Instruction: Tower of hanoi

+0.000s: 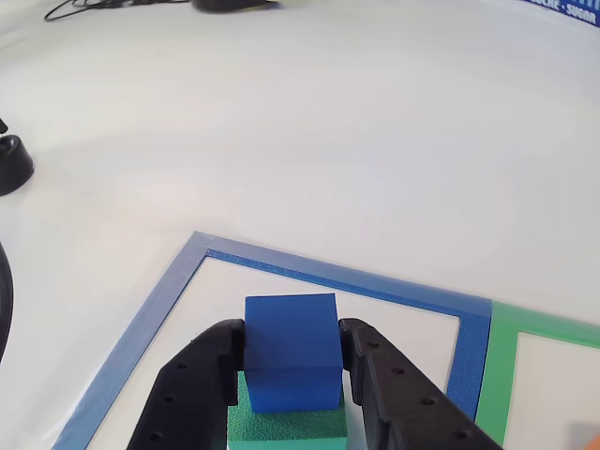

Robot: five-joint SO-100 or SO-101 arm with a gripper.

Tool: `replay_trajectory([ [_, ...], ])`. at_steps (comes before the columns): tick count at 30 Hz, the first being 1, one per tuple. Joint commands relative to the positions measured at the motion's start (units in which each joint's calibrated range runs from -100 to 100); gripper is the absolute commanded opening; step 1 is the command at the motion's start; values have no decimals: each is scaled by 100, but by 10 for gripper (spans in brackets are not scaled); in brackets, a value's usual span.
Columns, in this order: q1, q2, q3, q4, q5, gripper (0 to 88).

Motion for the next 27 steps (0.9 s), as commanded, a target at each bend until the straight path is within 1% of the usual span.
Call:
replay_trajectory([
  [1, -12, -432, -97, 185, 98, 26],
  [5, -12, -929, -188, 703, 98, 24],
  [14, 141, -2579, -660, 3074, 98, 21],
  [21, 286, -3421, -1051, 4499, 98, 21],
  [24, 370, -3949, -1324, 5494, 98, 21],
  [27, 522, -4590, -1878, 7040, 79, 22],
])
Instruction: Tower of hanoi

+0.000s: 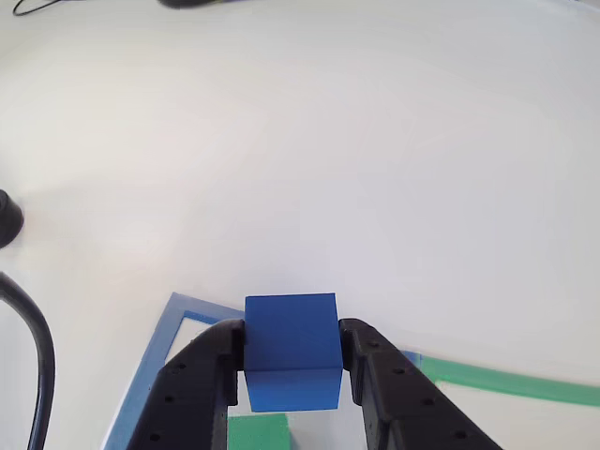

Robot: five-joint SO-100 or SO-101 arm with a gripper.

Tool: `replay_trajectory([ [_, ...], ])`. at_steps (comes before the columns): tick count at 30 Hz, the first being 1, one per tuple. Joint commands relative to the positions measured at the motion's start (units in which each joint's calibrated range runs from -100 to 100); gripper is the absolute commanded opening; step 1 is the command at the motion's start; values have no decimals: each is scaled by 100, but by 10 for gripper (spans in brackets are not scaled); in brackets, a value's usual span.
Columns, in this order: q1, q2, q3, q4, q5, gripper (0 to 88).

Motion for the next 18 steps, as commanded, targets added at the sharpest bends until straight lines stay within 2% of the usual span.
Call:
replay_trajectory([
  [1, 253, -1148, -960, 2169, -12, 22],
  [6, 733, -1572, -2796, 5172, -601, 21],
  [9, 1114, -1516, -3868, 6361, -803, 21],
  [14, 1869, -1356, -5449, 8045, -527, 19],
  [18, 2365, -1236, -6267, 8757, -527, 19],
])
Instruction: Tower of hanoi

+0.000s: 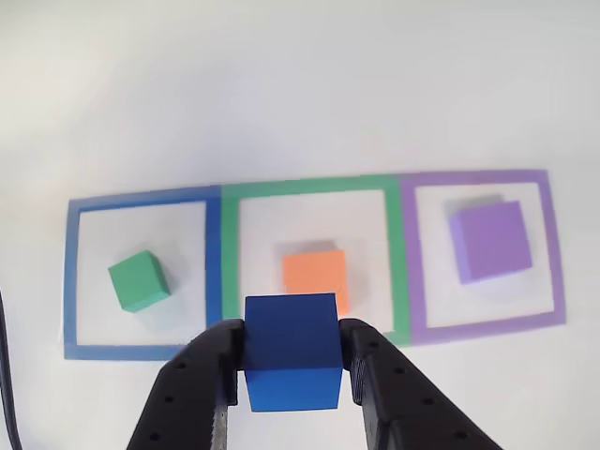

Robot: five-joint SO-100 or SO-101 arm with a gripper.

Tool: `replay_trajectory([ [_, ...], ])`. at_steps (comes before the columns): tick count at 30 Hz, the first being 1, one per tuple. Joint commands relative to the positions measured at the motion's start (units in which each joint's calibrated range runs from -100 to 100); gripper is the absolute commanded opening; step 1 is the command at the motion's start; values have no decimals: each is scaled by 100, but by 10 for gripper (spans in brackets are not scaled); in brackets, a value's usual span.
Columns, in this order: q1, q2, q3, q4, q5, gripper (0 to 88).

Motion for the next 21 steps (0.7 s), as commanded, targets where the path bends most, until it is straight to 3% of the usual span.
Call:
replay_trajectory([
  [1, 513, 23, -1052, 710, 61, 19],
  [4, 764, 31, -1107, 767, 98, 20],
  [10, 1405, 39, -198, -67, 705, 21],
  [21, 2312, -330, 3800, -4502, 705, 21],
])
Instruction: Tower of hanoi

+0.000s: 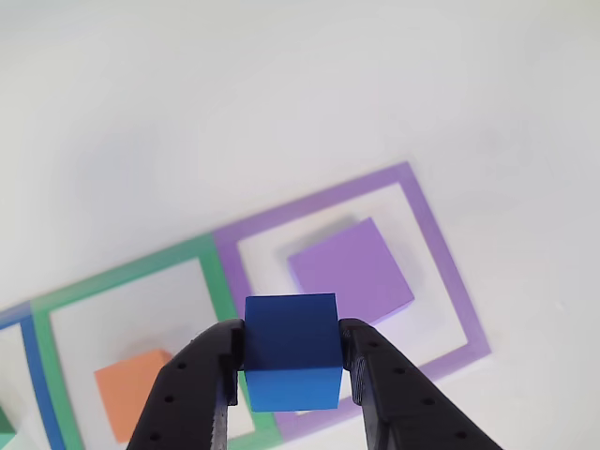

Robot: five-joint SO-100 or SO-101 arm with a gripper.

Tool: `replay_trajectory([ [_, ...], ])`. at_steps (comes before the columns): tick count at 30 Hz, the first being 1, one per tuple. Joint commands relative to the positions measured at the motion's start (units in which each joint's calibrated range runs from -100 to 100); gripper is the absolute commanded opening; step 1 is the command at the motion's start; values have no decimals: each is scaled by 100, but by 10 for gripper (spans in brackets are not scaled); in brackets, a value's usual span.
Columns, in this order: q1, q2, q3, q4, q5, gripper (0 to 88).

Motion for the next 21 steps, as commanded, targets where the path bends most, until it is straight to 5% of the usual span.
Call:
replay_trajectory([
  [1, 184, -264, 1296, -1987, 78, 21],
  [13, 588, 970, 3559, -6083, 78, 23],
  [21, 718, 2508, 3277, -7645, 78, 25],
])
